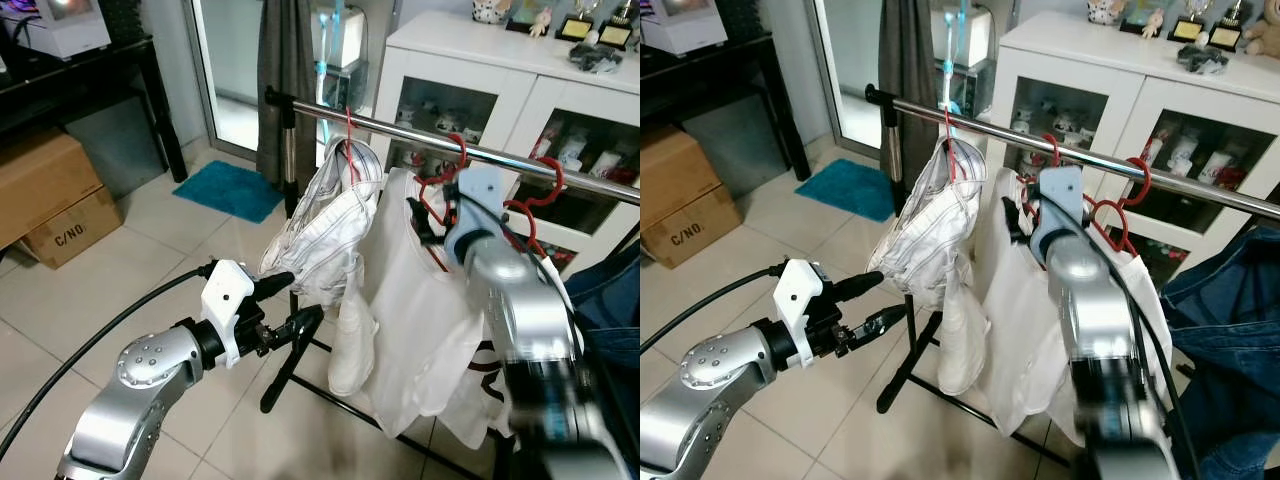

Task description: Hang hanger

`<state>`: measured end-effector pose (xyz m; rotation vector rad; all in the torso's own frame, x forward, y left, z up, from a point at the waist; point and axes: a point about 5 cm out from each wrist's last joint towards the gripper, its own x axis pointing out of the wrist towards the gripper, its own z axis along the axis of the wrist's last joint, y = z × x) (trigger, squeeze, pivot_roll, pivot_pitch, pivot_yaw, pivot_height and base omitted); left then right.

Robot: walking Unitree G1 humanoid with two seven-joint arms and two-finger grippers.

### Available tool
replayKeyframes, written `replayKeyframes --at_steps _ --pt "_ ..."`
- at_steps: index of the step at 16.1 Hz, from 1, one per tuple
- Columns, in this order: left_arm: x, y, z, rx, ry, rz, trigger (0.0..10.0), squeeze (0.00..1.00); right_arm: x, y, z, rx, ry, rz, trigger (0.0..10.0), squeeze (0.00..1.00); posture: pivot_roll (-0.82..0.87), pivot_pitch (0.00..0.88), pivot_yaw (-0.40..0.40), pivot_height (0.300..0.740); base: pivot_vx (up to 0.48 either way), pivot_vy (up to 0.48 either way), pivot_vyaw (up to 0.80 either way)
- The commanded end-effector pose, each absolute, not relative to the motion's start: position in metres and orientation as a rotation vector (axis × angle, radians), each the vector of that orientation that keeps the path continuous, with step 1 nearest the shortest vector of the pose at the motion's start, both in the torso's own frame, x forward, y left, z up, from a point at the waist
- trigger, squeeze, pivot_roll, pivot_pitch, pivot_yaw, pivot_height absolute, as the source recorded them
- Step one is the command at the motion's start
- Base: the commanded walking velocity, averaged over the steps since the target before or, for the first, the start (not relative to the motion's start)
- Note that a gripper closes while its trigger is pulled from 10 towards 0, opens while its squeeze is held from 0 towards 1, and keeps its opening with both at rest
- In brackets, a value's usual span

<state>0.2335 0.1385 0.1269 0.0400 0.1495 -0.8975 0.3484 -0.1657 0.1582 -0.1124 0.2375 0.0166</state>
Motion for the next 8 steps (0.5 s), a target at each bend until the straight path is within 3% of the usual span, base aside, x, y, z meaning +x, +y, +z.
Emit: replayKeyframes --at_steps 1,2,3,4,5,8 --pt "0.233 0.136 0.135 0.038 0.122 -0.919 10.0 0.00 0.358 -0.176 0.159 -0.102 0.247 -0.018 10.0 0.00 0.01 0.000 -0.012 0.740 0.000 0.000 0.00" --pt "0.234 0.136 0.135 0.036 0.124 -0.918 10.0 0.00 0.361 -0.178 0.158 -0.097 0.268 -0.018 10.0 0.00 0.01 0.000 -0.014 0.740 0.000 0.000 0.00" --pt "0.233 0.136 0.136 0.016 0.133 -0.928 10.0 0.00 0.366 -0.183 0.154 -0.069 0.304 -0.017 6.6 0.00 0.01 0.000 -0.017 0.740 0.000 0.000 0.00" --pt "0.233 0.136 0.136 0.008 0.133 -0.931 10.0 0.00 0.368 -0.184 0.152 -0.054 0.323 -0.008 0.5 0.00 0.01 0.000 -0.019 0.740 0.000 0.000 0.00" --pt "0.230 0.135 0.138 -0.013 0.130 -0.951 10.0 0.00 0.369 -0.188 0.149 -0.045 0.347 -0.005 0.0 0.00 0.02 0.000 -0.025 0.740 0.000 0.000 0.00" --pt "0.222 0.131 0.140 -0.037 0.127 -1.000 10.0 0.00 0.371 -0.203 0.146 -0.030 0.365 -0.033 0.0 0.00 0.02 0.000 -0.026 0.740 0.000 0.000 0.00"
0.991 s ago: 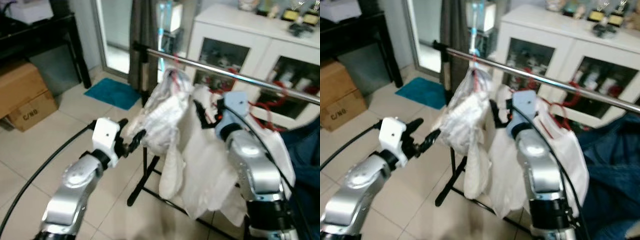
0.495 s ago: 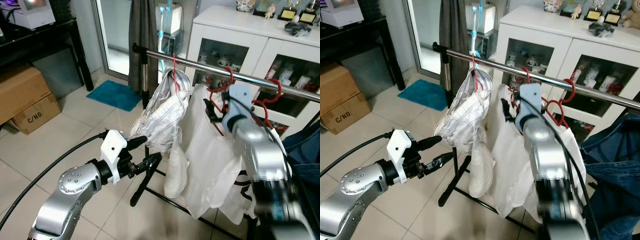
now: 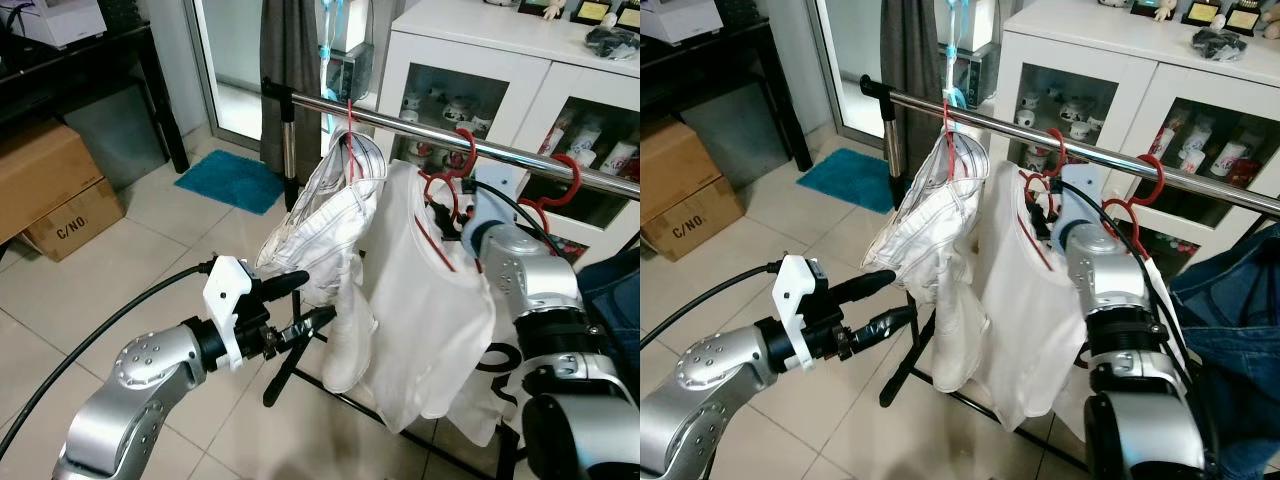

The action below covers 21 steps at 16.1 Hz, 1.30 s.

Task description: Hang hanger

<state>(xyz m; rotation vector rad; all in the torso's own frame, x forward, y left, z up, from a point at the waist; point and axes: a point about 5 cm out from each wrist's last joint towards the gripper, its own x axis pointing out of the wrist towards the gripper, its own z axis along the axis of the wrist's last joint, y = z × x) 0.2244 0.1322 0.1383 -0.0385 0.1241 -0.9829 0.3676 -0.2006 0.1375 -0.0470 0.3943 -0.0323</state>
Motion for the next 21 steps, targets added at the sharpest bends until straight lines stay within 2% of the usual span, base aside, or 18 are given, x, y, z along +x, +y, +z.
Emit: replayKeyframes --at_steps 1,8,21 --pt "0.220 0.130 0.138 -0.035 0.138 -1.015 10.0 0.00 0.372 -0.205 0.145 -0.024 0.369 -0.035 0.0 0.00 0.02 0.000 -0.024 0.740 0.000 0.000 0.00" --pt "0.218 0.125 0.132 -0.012 0.171 -1.055 10.0 0.00 0.377 -0.199 0.144 0.042 0.365 0.067 0.0 0.00 0.00 0.000 -0.018 0.740 0.000 0.000 0.00" --pt "0.221 0.128 0.130 0.033 0.181 -1.033 10.0 0.00 0.381 -0.194 0.133 0.035 0.401 0.079 0.0 0.00 0.01 0.000 -0.024 0.740 0.000 0.000 0.00"
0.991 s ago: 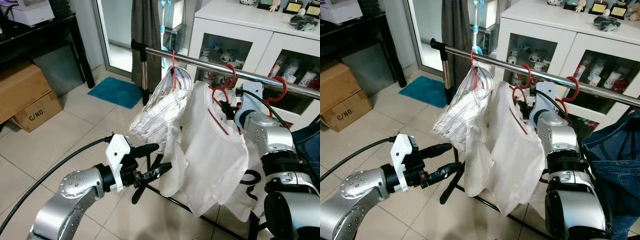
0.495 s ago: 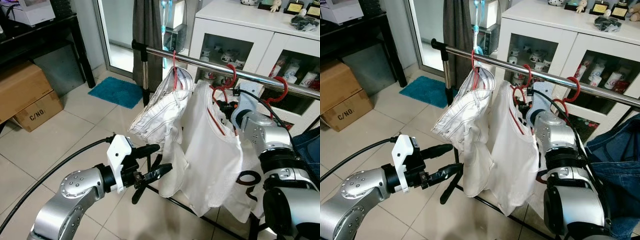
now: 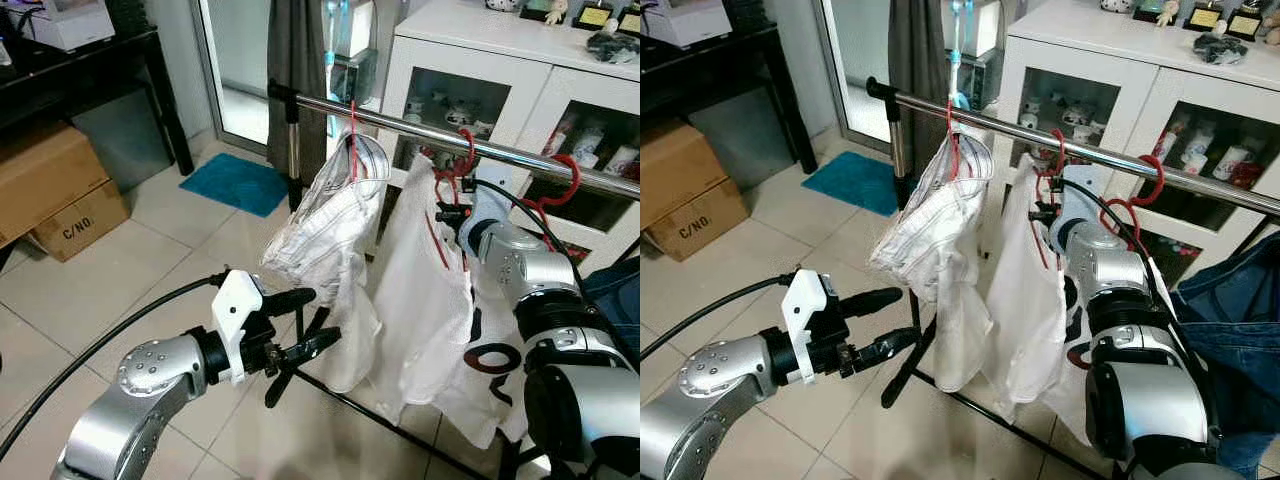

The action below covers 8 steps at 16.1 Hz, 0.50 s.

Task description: Hang hanger

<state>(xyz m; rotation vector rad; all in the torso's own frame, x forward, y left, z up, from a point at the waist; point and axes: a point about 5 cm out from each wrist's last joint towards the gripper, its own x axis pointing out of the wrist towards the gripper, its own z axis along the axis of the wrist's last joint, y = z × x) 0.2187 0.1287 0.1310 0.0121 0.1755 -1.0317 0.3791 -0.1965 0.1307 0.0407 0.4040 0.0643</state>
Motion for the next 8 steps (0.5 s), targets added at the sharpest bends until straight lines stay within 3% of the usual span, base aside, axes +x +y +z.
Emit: replayKeyframes --at_steps 1,8 --pt "0.2203 0.1290 0.1295 0.036 0.186 -1.028 10.0 0.00 0.3812 -0.1939 0.1331 0.037 0.399 0.080 0.0 0.00 0.01 0.000 -0.020 0.740 0.000 0.000 0.00" --pt "0.2282 0.1333 0.1260 0.086 0.179 -0.943 10.0 0.00 0.3786 -0.1954 0.1368 -0.008 0.352 0.068 0.0 0.00 0.00 0.000 -0.011 0.740 0.000 0.000 0.00"
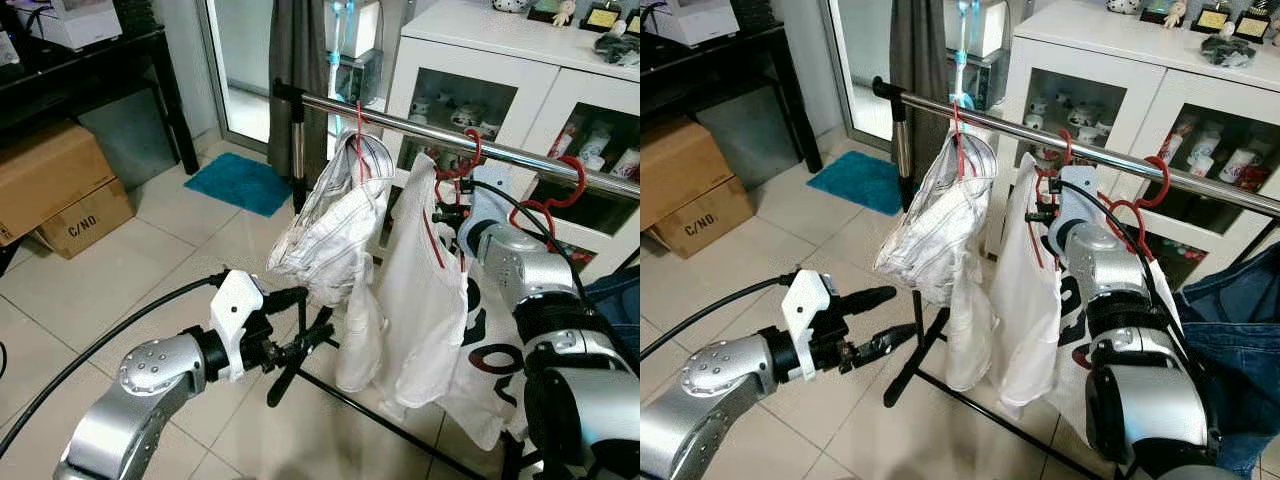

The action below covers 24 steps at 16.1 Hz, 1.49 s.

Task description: Hang hanger

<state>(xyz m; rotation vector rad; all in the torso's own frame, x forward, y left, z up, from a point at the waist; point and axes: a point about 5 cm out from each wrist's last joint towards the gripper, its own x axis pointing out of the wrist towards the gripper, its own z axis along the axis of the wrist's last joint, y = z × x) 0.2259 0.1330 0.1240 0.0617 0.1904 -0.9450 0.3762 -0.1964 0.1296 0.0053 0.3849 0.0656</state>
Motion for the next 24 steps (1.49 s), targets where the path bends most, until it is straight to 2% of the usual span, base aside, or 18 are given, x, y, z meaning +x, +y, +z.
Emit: replayKeyframes --at_steps 1,5,8,12,16,22,23,24 --pt "0.231 0.135 0.124 0.073 0.186 -0.897 10.0 0.00 0.378 -0.196 0.140 -0.028 0.325 0.061 0.0 0.00 0.00 0.000 -0.011 0.740 0.000 0.000 0.00" --pt "0.242 0.138 0.123 0.068 0.151 -0.724 10.0 0.00 0.358 -0.196 0.164 -0.113 0.085 0.039 0.0 0.00 0.00 0.000 -0.010 0.740 0.000 0.000 0.00" --pt "0.241 0.139 0.119 0.073 0.166 -0.715 10.0 0.00 0.334 -0.186 0.161 -0.122 0.038 0.069 0.0 0.00 0.00 0.000 -0.009 0.740 0.000 0.000 0.00" --pt "0.242 0.138 0.116 0.071 0.166 -0.693 10.0 0.00 0.301 -0.179 0.135 -0.171 0.120 0.081 0.0 0.00 -0.02 0.000 -0.006 0.740 -0.308 0.000 0.00" --pt "0.241 0.136 0.115 0.069 0.169 -0.696 10.0 0.00 0.282 -0.176 0.124 -0.158 0.170 0.077 0.0 0.00 -0.02 0.000 -0.010 0.740 -0.321 0.000 0.00" --pt "0.241 0.137 0.113 0.051 0.178 -0.691 10.0 0.00 0.271 -0.173 0.121 -0.190 0.242 0.142 0.0 0.00 -0.02 0.000 -0.024 0.740 -0.210 0.000 0.00" --pt "0.243 0.137 0.114 0.024 0.172 -0.692 10.0 0.29 0.269 -0.169 0.121 -0.206 0.263 0.200 0.0 0.00 -0.02 0.000 -0.029 0.740 0.000 0.000 0.00" --pt "0.246 0.138 0.115 0.011 0.161 -0.685 10.0 0.95 0.266 -0.165 0.121 -0.212 0.273 0.254 0.0 0.00 -0.02 0.000 -0.030 0.740 0.000 0.000 0.00"
